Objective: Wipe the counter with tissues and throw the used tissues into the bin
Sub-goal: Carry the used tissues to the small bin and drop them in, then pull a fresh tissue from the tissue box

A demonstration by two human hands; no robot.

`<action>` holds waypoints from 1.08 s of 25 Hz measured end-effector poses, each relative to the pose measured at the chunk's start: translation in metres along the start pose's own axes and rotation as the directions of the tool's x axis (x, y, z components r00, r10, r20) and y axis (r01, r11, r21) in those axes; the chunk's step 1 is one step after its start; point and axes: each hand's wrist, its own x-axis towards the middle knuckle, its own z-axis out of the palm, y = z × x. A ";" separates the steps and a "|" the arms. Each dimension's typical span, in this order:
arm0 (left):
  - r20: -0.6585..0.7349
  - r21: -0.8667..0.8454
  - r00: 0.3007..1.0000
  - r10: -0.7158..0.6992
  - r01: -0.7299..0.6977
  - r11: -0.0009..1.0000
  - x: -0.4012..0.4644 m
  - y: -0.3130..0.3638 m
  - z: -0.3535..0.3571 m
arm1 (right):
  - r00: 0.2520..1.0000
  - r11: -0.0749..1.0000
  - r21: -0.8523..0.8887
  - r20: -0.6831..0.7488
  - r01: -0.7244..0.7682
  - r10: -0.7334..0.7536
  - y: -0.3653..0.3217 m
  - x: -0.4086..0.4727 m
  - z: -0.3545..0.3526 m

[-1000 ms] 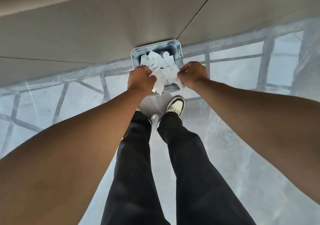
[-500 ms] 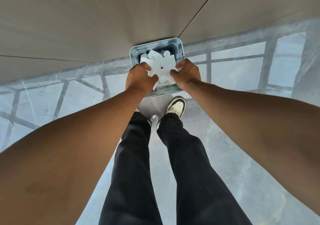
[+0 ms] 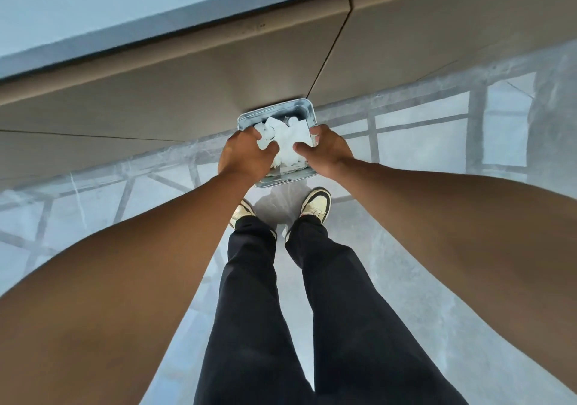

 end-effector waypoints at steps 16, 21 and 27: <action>0.010 0.281 0.964 0.267 -0.259 0.924 -0.140 0.087 -0.111 | 0.985 0.987 -0.082 -0.096 0.139 -0.146 -0.057 -0.169 -0.107; 0.021 0.338 0.920 0.390 -0.374 0.864 -0.161 0.106 -0.145 | 0.979 0.986 -0.119 -0.151 0.117 -0.135 -0.078 -0.211 -0.142; -0.004 0.387 0.804 0.595 -0.547 0.742 -0.185 0.170 -0.193 | 0.932 0.978 -0.186 -0.326 0.099 -0.157 -0.102 -0.254 -0.199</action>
